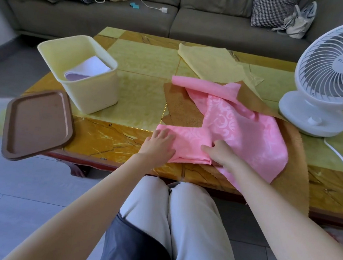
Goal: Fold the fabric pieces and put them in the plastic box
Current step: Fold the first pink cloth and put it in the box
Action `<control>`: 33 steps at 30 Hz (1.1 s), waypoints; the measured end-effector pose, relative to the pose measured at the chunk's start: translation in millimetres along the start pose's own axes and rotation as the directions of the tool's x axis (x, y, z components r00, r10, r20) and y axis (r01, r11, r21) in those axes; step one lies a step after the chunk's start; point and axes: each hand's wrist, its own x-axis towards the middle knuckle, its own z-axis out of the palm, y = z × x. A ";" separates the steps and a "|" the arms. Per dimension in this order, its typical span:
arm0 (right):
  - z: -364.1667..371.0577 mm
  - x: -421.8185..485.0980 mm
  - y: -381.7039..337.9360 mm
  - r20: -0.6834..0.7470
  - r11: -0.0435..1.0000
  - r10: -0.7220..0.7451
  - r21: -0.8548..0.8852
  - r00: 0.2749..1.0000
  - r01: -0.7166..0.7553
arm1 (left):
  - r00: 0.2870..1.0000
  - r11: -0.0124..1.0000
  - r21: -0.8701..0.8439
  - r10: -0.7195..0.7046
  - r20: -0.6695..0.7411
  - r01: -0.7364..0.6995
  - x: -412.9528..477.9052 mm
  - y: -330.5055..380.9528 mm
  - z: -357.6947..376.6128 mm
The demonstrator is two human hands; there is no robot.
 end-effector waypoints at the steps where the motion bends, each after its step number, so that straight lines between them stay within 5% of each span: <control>1: 0.3 -3.6 -1.2 0.031 1.000 0.007 -0.012 0.999 -0.006 | 0.999 0.999 -0.043 -0.031 -0.028 0.030 -1.0 -1.8 -0.4; 4: 7.5 -18.2 -3.9 0.162 0.997 0.078 0.009 0.984 -0.080 | 0.991 0.986 -0.120 -0.125 -0.045 0.119 -2.0 -12.6 -5.2; 7: 11.5 -18.0 -3.7 -0.078 0.927 -0.105 -0.369 0.991 0.070 | 0.997 0.995 -0.049 -0.082 0.010 0.083 -2.2 -19.5 -10.2; 9: 10.8 -12.8 -8.1 -0.164 0.868 -0.294 -0.458 0.942 0.191 | 0.998 0.997 -0.019 -0.069 0.012 0.069 -3.5 -18.5 -10.5; 14: 11.5 7.2 -16.0 0.092 0.822 -0.276 -0.493 0.957 0.285 | 0.996 0.992 0.091 -0.079 -0.040 0.082 -8.0 -17.8 -7.3; 21: 7.9 19.8 -28.5 0.171 0.810 -0.217 -0.518 0.961 0.275 | 0.997 0.960 0.279 -0.001 -0.078 0.023 -12.4 -30.9 -0.7; 27: -2.4 11.0 -41.1 0.234 0.775 -0.205 -0.555 0.951 0.303 | 0.993 0.967 0.253 0.062 -0.105 -0.034 -15.4 -45.1 -2.4; 33: -21.4 4.2 -79.0 0.125 0.699 -0.383 -0.608 0.915 0.376 | 0.998 0.996 0.079 0.038 -0.057 -0.033 -22.9 -81.8 -28.4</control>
